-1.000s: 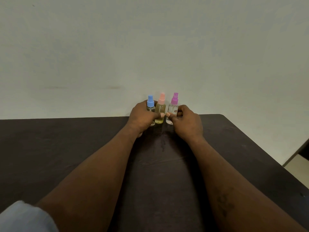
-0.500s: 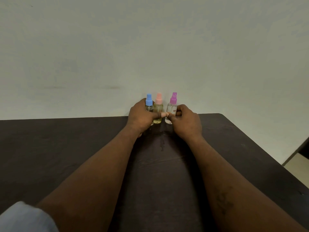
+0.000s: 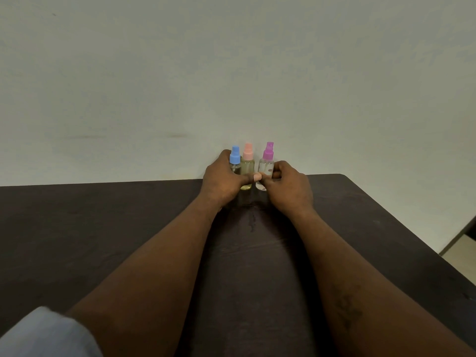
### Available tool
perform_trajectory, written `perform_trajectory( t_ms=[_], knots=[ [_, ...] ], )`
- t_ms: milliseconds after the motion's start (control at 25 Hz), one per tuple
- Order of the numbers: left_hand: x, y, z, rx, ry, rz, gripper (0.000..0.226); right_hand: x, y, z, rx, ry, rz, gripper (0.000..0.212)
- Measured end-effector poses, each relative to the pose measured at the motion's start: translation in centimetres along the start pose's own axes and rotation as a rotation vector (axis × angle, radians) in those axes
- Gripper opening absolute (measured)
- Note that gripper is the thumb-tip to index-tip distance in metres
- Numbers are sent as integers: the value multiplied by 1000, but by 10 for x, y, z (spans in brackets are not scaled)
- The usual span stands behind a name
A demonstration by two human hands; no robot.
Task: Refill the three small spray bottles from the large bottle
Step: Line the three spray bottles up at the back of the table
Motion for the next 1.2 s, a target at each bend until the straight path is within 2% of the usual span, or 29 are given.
perform_trajectory(
  t_ms=[200,400,800,1200],
  knots=[
    [2,-1,-6,49,2,-30,37,0,1,-1,12,26,-30,39],
    [2,-1,-2,18,-11,8,40,-4,1,-4,44,96,-26,45],
    [6,0,0,36,-55,39,44,-10,1,-6,48,260,-30,40],
    [11,4,-2,59,-89,98,38,-7,2,-3,38,202,-55,62]
  ],
)
Point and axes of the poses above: each hand's wrist, its own y-axis away from the middle knuckle, its own x-axis out of the back of the hand, z = x × y, the point moved 6 cm from there along -y, towards the middle knuckle, and after that the axes turned 8 degrees about -x, right-handed, at the moved point
